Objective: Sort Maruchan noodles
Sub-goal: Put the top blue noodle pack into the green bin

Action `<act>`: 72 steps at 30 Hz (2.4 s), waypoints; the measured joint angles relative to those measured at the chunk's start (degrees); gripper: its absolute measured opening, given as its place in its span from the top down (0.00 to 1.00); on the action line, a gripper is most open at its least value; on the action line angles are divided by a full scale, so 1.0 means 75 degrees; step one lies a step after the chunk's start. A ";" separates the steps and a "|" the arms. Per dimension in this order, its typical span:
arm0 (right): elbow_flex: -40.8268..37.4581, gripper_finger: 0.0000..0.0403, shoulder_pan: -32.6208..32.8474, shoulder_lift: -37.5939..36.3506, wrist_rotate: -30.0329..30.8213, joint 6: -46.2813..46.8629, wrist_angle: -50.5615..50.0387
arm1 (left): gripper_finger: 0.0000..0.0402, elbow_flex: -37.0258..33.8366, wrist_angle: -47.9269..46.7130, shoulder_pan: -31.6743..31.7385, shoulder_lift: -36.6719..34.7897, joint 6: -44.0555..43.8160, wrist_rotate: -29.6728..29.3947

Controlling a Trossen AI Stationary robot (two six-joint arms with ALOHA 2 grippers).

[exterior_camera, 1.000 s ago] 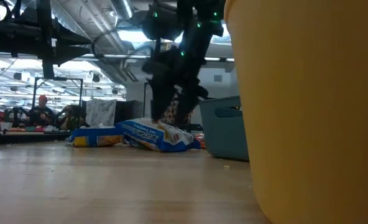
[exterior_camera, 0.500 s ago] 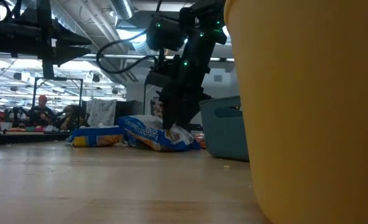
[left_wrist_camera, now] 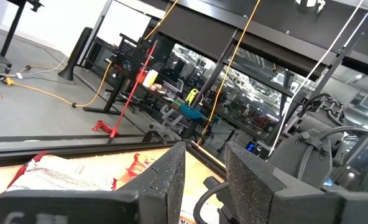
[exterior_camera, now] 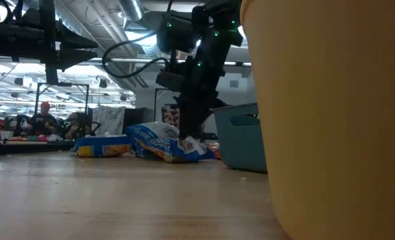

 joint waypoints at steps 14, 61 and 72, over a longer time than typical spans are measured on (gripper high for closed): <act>0.1362 0.99 0.0007 0.0017 -0.0166 -0.0375 -0.0656 | 0.73 0.0000 0.0000 0.0001 0.0000 -0.0003 0.0000; -0.1892 0.97 0.0596 -0.0030 0.2115 0.0415 0.4012 | 0.73 0.0000 -0.0530 0.0003 0.0000 0.0003 -0.0064; -0.0868 1.00 0.0614 -0.0215 0.1405 0.0211 0.3342 | 0.73 0.0000 -0.0527 0.0003 -0.0002 -0.0003 -0.0323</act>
